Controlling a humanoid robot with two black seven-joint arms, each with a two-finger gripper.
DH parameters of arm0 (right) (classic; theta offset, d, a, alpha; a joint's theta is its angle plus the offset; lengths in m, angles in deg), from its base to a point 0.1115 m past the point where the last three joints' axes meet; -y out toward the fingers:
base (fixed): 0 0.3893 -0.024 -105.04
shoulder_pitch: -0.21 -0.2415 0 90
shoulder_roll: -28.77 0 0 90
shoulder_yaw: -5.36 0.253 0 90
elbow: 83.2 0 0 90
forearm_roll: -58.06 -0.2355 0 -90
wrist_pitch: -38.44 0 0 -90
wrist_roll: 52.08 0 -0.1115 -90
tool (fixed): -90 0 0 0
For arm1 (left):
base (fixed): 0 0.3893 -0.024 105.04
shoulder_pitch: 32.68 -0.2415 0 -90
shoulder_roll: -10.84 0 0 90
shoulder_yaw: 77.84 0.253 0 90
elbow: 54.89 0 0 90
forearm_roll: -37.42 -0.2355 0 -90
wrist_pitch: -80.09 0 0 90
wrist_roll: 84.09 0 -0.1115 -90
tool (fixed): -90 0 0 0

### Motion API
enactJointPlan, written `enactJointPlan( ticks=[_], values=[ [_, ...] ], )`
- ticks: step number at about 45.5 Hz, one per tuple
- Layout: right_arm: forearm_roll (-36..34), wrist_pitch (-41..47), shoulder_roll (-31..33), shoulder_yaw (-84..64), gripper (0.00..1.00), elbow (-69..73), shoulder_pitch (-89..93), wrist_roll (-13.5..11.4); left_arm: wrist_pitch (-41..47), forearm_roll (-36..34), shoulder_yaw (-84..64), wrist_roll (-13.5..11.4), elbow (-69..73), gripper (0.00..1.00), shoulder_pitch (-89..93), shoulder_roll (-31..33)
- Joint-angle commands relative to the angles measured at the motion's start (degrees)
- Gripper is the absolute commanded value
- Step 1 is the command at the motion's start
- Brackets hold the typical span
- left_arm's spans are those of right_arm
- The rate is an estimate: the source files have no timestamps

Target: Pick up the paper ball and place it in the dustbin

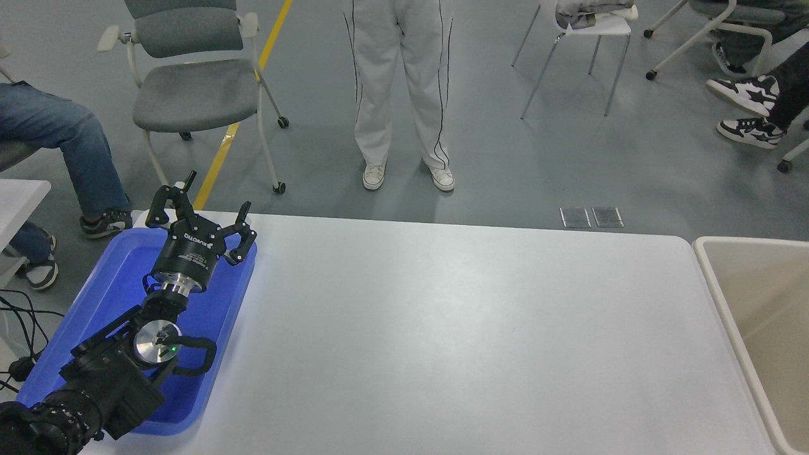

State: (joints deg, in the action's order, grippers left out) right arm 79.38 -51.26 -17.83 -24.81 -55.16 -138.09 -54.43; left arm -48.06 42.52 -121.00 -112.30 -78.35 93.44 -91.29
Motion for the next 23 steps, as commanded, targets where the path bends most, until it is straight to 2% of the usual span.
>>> enactJointPlan(
  ticks=[1,23],
  values=[
    [-8.57,-3.82,-5.35,1.51,0.0,-9.49,5.93,0.06,0.0,0.0,0.0,0.0,0.0,1.0,0.0,0.0],
    [-9.63,-5.75,-7.9,1.43,0.0,-11.34,6.9,0.06,0.09,0.0,0.0,0.0,0.0,1.0,0.0,0.0]
  ],
)
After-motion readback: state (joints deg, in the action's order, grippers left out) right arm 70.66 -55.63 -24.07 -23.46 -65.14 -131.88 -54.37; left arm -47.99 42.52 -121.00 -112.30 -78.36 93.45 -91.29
